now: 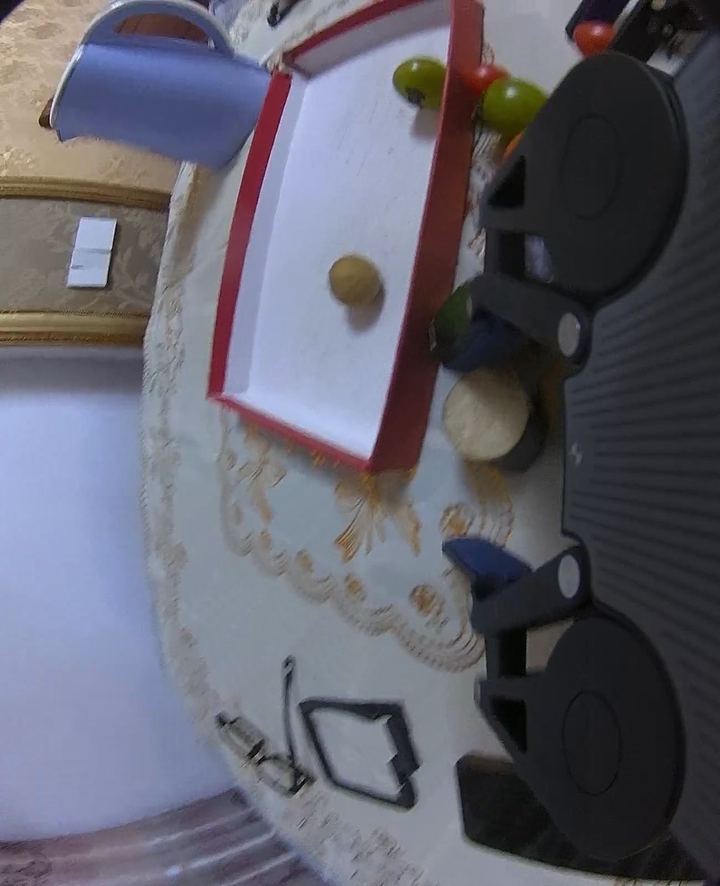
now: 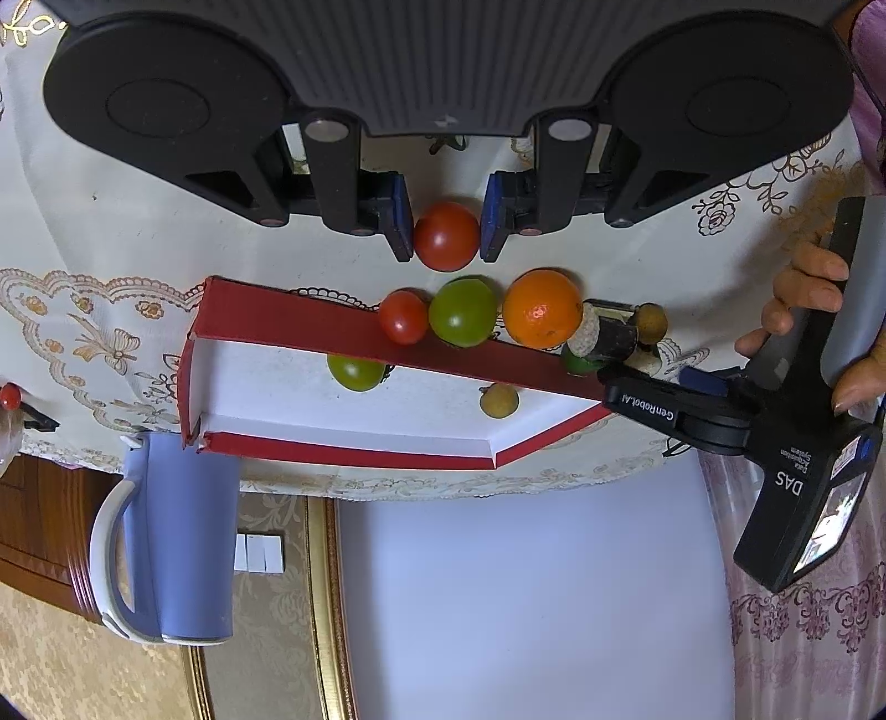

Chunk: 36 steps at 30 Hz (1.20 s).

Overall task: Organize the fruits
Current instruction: 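Grasp a dark eggplant slice with the left gripper while the right grasps a red cherry tomato, then carry the eggplant slice into the red box and open the left gripper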

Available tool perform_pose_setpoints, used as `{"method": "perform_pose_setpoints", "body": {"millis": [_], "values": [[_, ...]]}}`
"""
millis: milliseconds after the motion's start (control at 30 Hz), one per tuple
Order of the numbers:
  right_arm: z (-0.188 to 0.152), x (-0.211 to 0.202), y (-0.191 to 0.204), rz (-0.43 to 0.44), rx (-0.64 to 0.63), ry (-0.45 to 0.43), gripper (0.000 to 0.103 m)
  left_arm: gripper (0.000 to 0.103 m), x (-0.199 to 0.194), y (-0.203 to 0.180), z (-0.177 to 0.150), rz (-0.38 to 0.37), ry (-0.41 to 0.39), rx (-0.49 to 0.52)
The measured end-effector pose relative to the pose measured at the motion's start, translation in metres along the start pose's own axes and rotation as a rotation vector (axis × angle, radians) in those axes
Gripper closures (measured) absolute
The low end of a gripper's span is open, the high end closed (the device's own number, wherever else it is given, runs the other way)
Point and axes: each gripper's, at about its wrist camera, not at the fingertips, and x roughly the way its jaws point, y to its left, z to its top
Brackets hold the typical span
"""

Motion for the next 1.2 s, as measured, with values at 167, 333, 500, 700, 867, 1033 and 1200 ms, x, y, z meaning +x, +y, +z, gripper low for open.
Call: {"method": "perform_pose_setpoints", "body": {"millis": [167, 333, 500, 700, 867, 1033, 1200], "values": [[0.000, 0.000, -0.001, 0.004, 0.009, 0.001, 0.078, 0.067, -0.006, 0.001, -0.006, -0.049, 0.012, -0.013], [0.000, 0.000, -0.001, 0.004, 0.008, -0.001, 0.078, 0.071, -0.014, 0.002, -0.009, -0.046, -0.033, -0.012], [0.000, -0.001, -0.001, -0.002, 0.010, -0.008, 0.078, 0.071, -0.026, 0.002, -0.009, -0.004, -0.106, -0.002], [0.001, -0.005, 0.001, -0.026, -0.004, -0.033, 0.078, 0.071, -0.038, -0.006, -0.003, 0.034, -0.173, 0.025], [0.003, -0.011, 0.001, -0.036, -0.014, -0.049, 0.078, 0.071, -0.041, -0.023, 0.001, 0.076, -0.218, 0.083], [0.003, -0.015, 0.001, -0.036, -0.016, -0.063, 0.078, 0.071, -0.036, -0.041, 0.007, 0.102, -0.246, 0.126], [0.003, -0.019, -0.001, -0.036, -0.013, -0.075, 0.078, 0.071, -0.030, -0.054, 0.015, 0.106, -0.260, 0.150]]}}
